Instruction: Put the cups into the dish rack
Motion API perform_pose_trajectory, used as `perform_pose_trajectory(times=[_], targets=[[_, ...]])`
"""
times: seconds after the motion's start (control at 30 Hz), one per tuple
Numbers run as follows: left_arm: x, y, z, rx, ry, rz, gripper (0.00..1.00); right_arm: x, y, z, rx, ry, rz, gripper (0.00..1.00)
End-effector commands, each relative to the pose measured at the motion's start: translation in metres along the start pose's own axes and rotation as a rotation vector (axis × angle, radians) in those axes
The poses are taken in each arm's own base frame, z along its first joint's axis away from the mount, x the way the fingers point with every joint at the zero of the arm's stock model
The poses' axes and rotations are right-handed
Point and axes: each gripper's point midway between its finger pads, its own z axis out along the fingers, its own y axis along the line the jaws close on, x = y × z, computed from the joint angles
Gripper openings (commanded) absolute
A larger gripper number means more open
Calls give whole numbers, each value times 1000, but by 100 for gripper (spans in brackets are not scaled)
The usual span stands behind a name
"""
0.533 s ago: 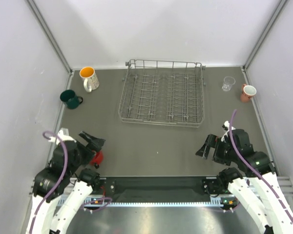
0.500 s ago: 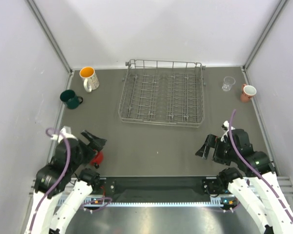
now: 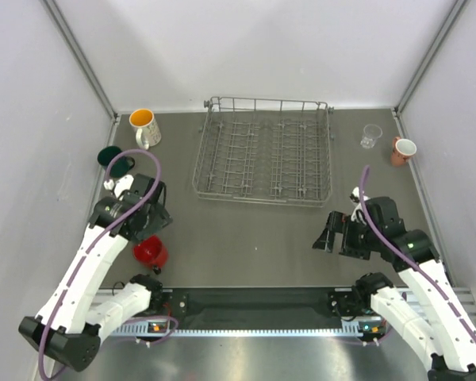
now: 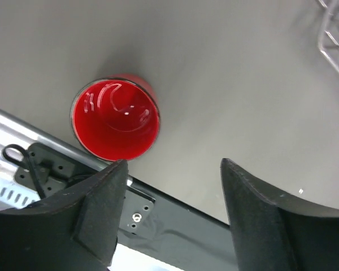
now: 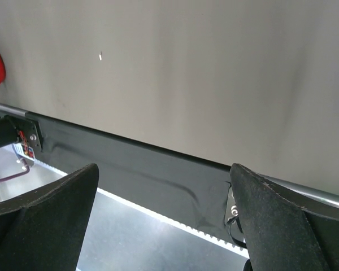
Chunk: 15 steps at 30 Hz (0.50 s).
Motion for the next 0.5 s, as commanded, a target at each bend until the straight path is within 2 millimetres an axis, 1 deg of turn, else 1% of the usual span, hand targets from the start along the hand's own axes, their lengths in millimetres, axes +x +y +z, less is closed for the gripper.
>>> perform_pose_trajectory(times=[0.0,0.03,0.07,0.13,0.17,0.2,0.37,0.47], targets=[[-6,7,4,-73,-28,-57,69,-27,11,-8,-17,-91,-43,100],[2,9,11,-97,-1,-58,68,-29,11,-8,-18,-95,-47,100],[4,9,14,-105,6,-71,67,-31,13,-9,-24,-105,-56,100],[11,9,26,-107,13,-84,61,-36,16,-12,-28,-127,-67,100],[8,4,30,-90,-7,-94,58,-39,16,-14,-26,-136,-72,100],[9,7,34,-103,-12,-95,55,-40,17,-14,-26,-141,-77,100],[3,11,45,-161,-49,-82,55,-39,14,-16,-17,-146,-86,100],[6,11,52,-187,-39,-70,57,-36,13,-16,-17,-146,-80,100]])
